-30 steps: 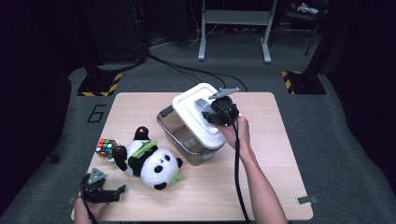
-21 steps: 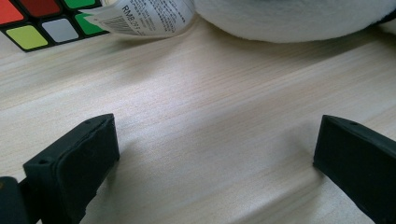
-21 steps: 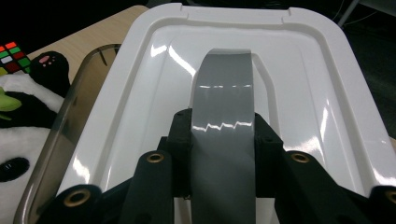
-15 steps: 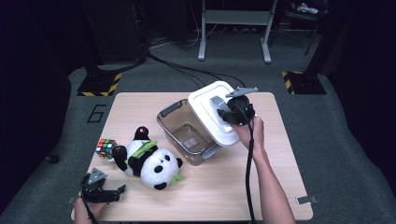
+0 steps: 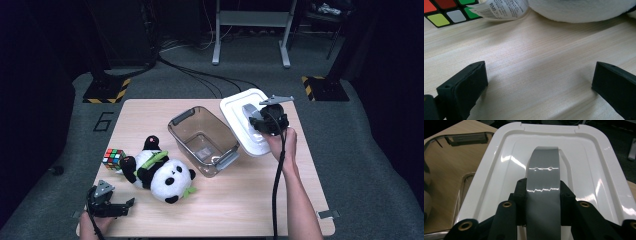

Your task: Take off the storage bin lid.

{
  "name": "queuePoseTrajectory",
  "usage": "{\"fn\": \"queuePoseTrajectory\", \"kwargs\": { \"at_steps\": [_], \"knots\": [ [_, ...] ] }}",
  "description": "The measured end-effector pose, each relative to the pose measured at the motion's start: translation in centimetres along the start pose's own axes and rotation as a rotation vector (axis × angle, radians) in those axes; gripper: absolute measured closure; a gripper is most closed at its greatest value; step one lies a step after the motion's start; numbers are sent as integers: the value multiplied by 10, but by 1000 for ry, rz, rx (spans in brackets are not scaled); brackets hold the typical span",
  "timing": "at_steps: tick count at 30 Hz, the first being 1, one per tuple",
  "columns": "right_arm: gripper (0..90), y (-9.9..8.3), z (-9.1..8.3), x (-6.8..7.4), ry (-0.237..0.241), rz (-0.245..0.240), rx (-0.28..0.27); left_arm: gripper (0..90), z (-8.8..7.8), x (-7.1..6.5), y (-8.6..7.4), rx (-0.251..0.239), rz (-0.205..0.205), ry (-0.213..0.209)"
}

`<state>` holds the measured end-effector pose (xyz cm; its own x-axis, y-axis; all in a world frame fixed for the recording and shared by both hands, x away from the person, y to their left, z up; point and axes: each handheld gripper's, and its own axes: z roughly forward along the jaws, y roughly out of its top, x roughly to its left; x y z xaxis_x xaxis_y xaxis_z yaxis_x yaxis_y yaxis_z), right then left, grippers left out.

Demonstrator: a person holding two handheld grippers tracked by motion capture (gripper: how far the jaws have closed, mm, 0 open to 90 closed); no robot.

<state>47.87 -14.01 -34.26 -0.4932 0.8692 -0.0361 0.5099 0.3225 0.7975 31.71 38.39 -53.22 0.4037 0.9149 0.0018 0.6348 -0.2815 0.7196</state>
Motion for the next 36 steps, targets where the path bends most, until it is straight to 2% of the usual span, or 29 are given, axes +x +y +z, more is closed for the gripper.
{"fn": "queuePoseTrajectory", "kwargs": {
  "at_steps": [5, 12, 19, 36],
  "knots": [
    [667, -8, 2, -10, -21, 15, 11, 0, 0, 0, 0, 0, -1, -1],
    [667, -19, 5, -23, -56, 62, 21, 0, 0, 0, 0, -1, -2, -1],
    [667, -28, 10, -31, -92, 87, 34, 0, 0, 0, 0, -1, -2, -1],
    [667, -59, 37, -48, -155, 176, 84, 0, 0, 0, 0, -1, -1, -1]
  ]
}}
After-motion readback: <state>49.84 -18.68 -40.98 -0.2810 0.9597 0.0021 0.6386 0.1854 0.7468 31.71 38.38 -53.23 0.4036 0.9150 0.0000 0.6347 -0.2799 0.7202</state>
